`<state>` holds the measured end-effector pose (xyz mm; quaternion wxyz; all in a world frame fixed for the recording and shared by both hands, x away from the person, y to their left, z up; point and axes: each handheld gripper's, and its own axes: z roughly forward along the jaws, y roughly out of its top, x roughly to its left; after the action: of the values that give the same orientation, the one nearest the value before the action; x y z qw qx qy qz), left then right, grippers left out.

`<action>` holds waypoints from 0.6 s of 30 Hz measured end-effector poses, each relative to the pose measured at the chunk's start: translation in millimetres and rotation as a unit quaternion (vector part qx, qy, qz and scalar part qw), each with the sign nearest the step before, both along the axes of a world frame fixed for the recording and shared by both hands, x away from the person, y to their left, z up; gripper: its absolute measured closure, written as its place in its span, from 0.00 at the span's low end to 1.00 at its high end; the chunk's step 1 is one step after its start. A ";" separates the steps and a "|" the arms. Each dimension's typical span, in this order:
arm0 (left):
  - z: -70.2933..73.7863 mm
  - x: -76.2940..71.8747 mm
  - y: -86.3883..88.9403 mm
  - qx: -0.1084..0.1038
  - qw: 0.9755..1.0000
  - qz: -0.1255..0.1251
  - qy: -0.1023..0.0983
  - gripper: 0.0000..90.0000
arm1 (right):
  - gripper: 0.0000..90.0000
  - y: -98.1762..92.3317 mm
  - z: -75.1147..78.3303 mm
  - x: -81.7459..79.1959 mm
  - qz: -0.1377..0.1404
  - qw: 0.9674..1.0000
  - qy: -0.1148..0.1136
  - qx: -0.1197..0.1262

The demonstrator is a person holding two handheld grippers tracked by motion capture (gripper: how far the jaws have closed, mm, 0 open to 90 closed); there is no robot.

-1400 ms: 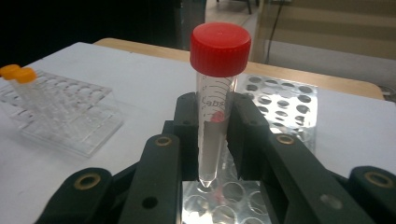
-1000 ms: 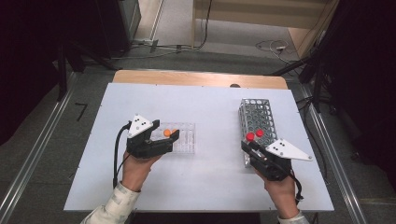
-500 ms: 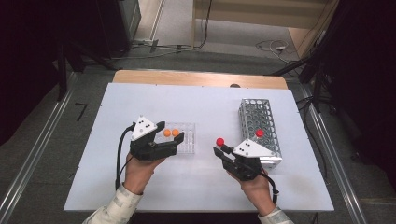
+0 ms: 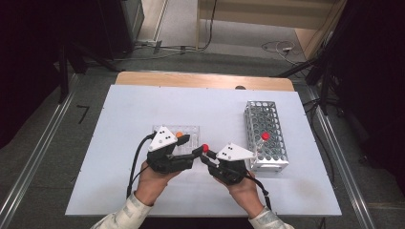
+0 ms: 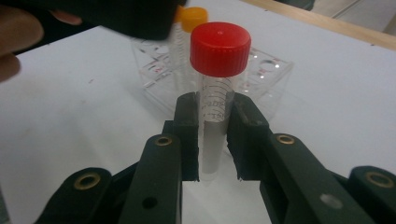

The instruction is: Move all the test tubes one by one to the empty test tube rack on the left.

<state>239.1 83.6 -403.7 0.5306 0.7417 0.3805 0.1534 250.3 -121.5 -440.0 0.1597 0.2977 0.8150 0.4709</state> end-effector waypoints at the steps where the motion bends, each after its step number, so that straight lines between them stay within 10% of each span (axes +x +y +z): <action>1: -0.8 -0.5 -2.4 0.001 1.000 -0.005 0.001 0.48 | 0.80 1.4 0.0 -1.0 0.004 1.000 0.004 0.002; 18: -7.3 -2.7 -11.9 0.010 1.000 -0.020 -0.003 0.77 | 0.80 4.8 1.2 -5.3 0.015 1.000 0.004 0.007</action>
<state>236.4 71.8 -411.0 0.5271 0.7539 0.3628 0.1486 245.1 -116.7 -438.8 0.1476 0.2884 0.8167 0.4774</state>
